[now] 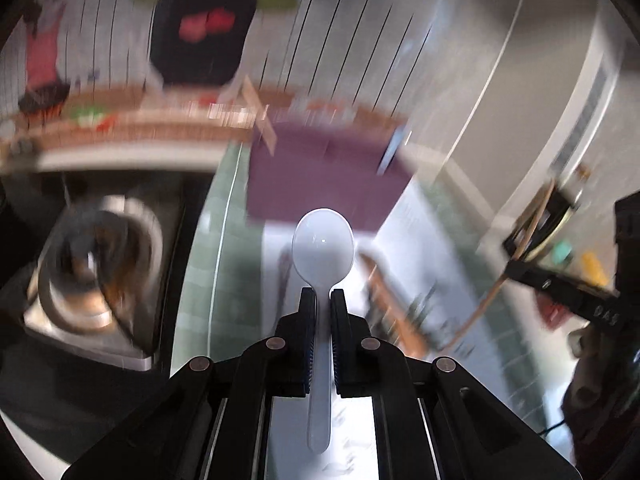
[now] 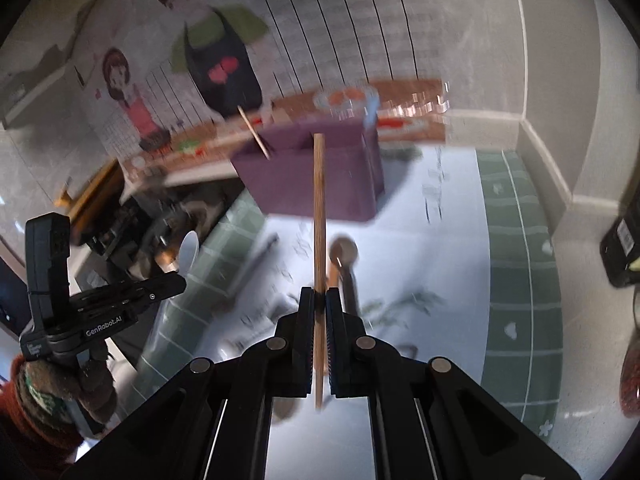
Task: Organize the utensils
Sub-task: 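Carry the chopstick and white spoon over the purple holder, lower them in, open both tools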
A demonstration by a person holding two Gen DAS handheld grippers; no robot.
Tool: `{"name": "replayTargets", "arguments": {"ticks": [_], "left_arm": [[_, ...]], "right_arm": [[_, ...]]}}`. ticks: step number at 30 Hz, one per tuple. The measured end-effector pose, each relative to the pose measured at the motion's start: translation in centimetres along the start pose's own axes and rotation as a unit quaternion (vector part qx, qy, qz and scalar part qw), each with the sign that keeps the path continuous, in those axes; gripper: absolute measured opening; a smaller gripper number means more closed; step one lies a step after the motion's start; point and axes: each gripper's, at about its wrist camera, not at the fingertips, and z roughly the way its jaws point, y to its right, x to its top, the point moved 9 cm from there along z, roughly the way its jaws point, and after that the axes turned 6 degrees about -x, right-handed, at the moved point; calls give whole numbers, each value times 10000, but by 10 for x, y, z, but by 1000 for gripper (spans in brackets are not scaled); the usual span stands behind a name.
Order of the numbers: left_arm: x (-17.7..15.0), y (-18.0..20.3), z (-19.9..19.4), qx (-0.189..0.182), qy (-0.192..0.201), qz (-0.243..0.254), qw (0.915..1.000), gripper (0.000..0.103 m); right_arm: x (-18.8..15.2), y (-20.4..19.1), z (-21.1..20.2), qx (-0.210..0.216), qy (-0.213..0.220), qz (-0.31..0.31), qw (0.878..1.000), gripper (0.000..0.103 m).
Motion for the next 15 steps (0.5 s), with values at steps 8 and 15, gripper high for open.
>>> {"name": "replayTargets", "arguments": {"ticks": [8, 15], "left_arm": [[170, 44, -73, -452, 2504, 485, 9659, 8], [209, 24, -11, -441, 2658, 196, 9628, 8]], "right_arm": [[151, -41, -82, -155, 1579, -656, 9851, 6], [213, -35, -46, -298, 1676, -781, 9823, 6]]}}
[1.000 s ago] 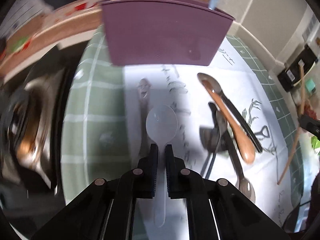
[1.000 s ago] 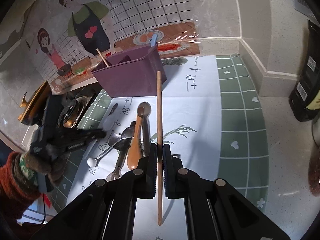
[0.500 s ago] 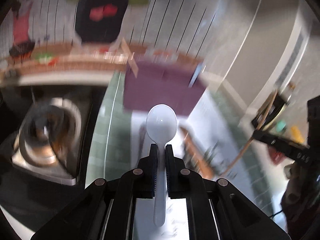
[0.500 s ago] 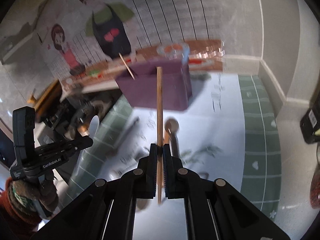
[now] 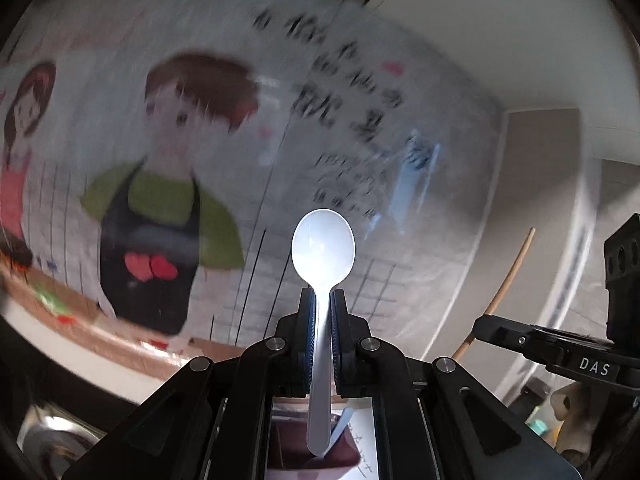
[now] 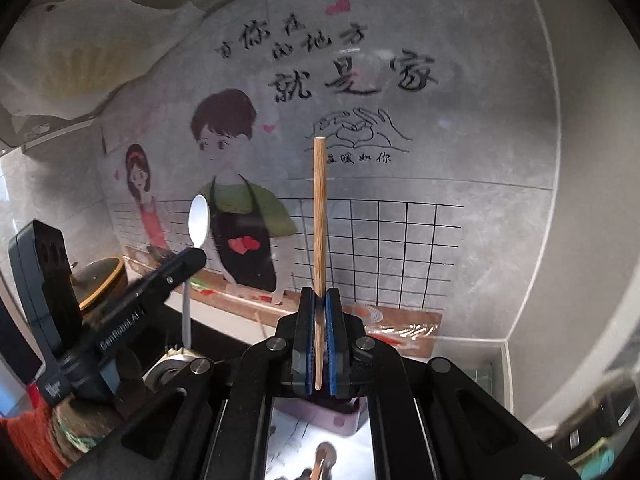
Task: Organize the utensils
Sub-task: 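Carry the chopstick and white spoon over the purple holder, lower them in, open both tools, then grasp the translucent spoon with the right tool while the left grasps the ball-handled metal spoon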
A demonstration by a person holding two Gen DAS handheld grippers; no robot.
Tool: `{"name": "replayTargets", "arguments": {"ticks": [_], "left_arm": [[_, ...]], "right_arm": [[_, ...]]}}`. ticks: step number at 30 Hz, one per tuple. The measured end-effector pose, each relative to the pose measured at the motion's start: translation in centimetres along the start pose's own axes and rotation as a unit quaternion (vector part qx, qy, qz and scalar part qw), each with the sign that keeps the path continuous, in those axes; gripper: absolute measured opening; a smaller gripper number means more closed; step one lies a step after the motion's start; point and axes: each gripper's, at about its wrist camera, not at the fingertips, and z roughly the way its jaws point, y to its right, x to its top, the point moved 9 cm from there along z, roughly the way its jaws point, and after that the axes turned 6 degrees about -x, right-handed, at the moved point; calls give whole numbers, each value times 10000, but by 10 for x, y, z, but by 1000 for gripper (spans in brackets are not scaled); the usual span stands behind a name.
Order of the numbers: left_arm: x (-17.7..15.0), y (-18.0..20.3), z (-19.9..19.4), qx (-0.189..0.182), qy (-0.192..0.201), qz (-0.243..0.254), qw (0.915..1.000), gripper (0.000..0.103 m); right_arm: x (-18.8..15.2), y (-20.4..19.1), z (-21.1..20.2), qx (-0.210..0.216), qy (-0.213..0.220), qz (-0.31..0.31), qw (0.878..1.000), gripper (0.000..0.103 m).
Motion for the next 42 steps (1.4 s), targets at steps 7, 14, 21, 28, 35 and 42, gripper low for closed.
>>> {"name": "replayTargets", "arguments": {"ticks": [7, 14, 21, 28, 35, 42], "left_arm": [[-59, -42, 55, 749, -306, -94, 9967, 8], [-102, -68, 84, 1100, -520, -125, 9925, 8], [-138, -75, 65, 1228, -878, -293, 9881, 9], [-137, -64, 54, 1003, -1079, -438, 9881, 32], [-116, -66, 6, 1215, -1243, -591, 9830, 40], [-154, -58, -75, 1379, -2080, -127, 9683, 64]], "right_arm": [[-32, 20, 82, 121, -446, 183, 9988, 6], [-66, 28, 129, 245, -884, 268, 9954, 6], [-111, 17, 149, 322, -1349, 182, 9902, 6], [-144, 18, 153, 476, -2026, 314, 9776, 9], [-137, 30, 84, 199, -1637, 65, 9863, 24], [-187, 15, 22, -22, -1932, -98, 9811, 40]]}}
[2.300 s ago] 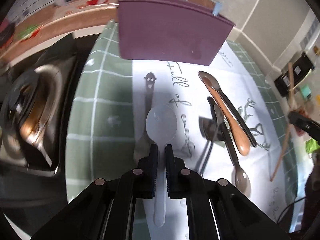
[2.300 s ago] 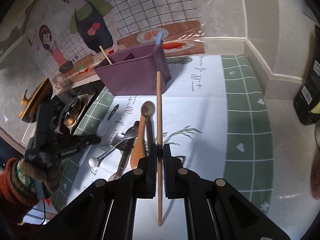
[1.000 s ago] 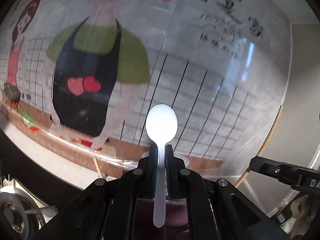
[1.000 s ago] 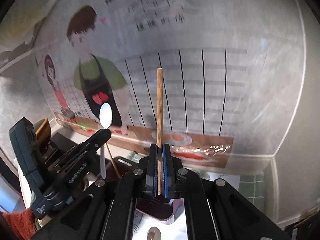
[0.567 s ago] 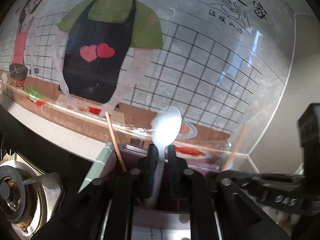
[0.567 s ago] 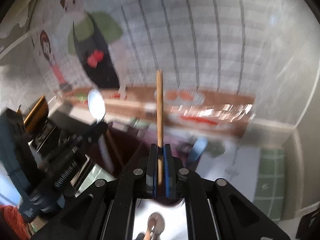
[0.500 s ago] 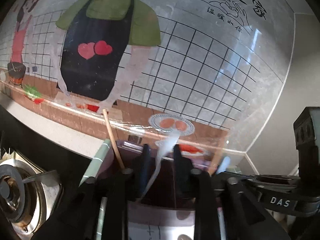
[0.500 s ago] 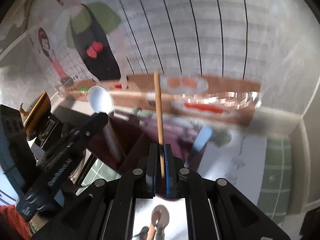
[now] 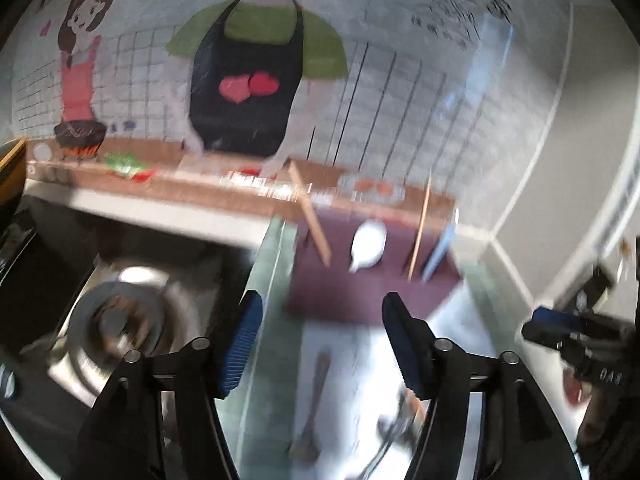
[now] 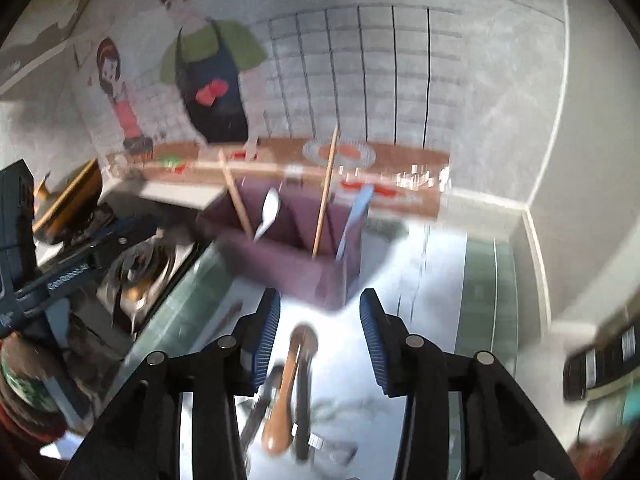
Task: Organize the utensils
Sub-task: 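Grasp the translucent spoon with the right tool while the left grasps the ball-handled metal spoon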
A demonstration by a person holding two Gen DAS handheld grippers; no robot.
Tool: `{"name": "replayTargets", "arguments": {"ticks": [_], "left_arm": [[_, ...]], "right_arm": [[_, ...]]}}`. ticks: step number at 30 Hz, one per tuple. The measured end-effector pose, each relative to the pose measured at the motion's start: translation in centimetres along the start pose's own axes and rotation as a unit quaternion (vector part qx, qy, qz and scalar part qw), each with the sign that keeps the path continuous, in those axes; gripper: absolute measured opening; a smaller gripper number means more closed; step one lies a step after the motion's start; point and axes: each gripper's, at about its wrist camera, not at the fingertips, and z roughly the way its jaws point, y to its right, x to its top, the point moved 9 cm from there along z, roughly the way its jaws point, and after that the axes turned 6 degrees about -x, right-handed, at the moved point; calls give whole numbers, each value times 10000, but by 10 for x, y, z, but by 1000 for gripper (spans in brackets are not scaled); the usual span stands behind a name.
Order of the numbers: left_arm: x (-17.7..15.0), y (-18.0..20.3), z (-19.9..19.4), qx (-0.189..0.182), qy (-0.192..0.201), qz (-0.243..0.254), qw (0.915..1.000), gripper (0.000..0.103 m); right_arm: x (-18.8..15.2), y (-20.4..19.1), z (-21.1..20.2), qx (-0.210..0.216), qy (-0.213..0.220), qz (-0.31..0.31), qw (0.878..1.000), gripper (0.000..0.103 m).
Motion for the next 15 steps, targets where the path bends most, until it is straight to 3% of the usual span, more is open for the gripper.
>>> {"name": "replayTargets", "arguments": {"ticks": [5, 10, 15], "left_arm": [[-63, -14, -22, 158, -492, 267, 9983, 67], [-118, -27, -36, 221, -939, 223, 9951, 67], [-145, -13, -39, -194, -1052, 449, 9932, 67]], "right_arm": [[-60, -21, 11, 197, -599, 90, 9980, 40], [-101, -45, 32, 221, -1033, 58, 9944, 40], [-124, -68, 43, 58, -1168, -269, 9928, 38]]}}
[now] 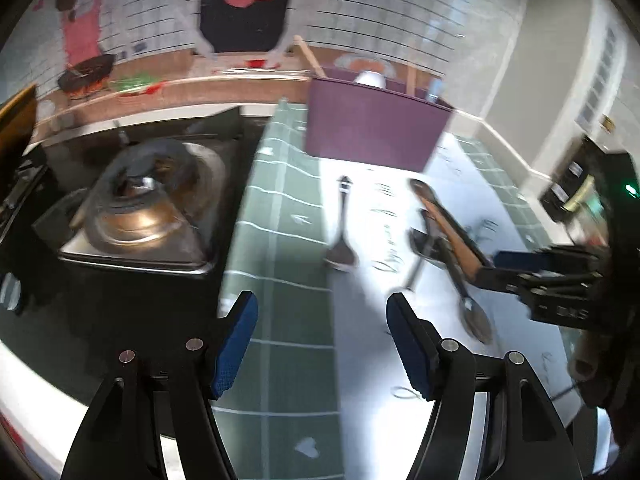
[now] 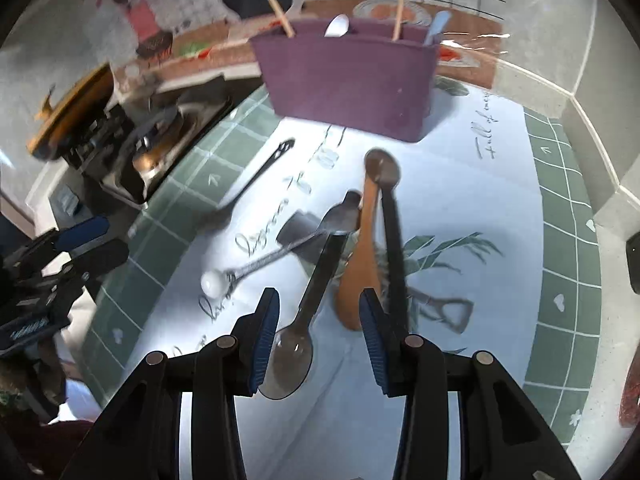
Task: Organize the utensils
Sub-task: 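Grasp the translucent spoon with the right tool while the left grasps the ball-handled metal spoon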
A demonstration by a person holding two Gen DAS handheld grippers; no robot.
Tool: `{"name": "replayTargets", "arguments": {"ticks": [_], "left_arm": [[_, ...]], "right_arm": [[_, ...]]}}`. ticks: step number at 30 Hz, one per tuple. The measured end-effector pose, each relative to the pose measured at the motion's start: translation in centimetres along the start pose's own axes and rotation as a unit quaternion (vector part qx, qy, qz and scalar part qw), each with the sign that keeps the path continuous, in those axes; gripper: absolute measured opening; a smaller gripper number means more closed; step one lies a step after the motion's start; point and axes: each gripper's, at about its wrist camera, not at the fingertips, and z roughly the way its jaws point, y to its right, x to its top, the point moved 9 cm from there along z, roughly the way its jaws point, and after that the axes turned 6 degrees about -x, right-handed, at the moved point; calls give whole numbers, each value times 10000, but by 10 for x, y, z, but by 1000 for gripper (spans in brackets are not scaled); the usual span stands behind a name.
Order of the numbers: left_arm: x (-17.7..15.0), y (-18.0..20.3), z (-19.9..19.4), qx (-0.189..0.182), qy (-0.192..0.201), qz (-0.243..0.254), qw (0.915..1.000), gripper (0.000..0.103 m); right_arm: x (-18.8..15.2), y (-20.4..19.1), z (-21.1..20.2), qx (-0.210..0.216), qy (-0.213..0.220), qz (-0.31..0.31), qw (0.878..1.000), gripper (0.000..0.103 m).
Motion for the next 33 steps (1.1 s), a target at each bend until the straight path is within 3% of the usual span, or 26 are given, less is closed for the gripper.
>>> {"name": "replayTargets", "arguments": {"ticks": [4, 8, 13, 21, 23, 26, 33], "left_arm": [[-3, 24, 21, -524, -122, 181, 9984, 58], [0, 36, 48, -345, -354, 394, 9980, 43], [-2, 59, 69, -317, -504, 766, 9953, 41], [-4, 63, 84, -126, -651, 808, 9945, 28], [-3, 61, 83, -97, -628, 744, 9952, 22], [1, 56, 70, -111, -465, 609, 9970, 22], [32, 37, -4, 225, 194, 563, 9980, 22]], "right_arm": [[-5, 14, -10, -58, 110, 351, 9993, 38], [-17, 40, -26, -325, 263, 649, 9970, 38], [-32, 70, -36, -534, 360, 985, 9930, 38], [-31, 90, -45, -759, 792, 1049, 9884, 37], [-28, 89, -45, -765, 837, 1006, 9884, 37], [-21, 85, -40, -649, 838, 876, 9905, 38], [19, 65, -3, -281, 568, 398, 9972, 38]]}}
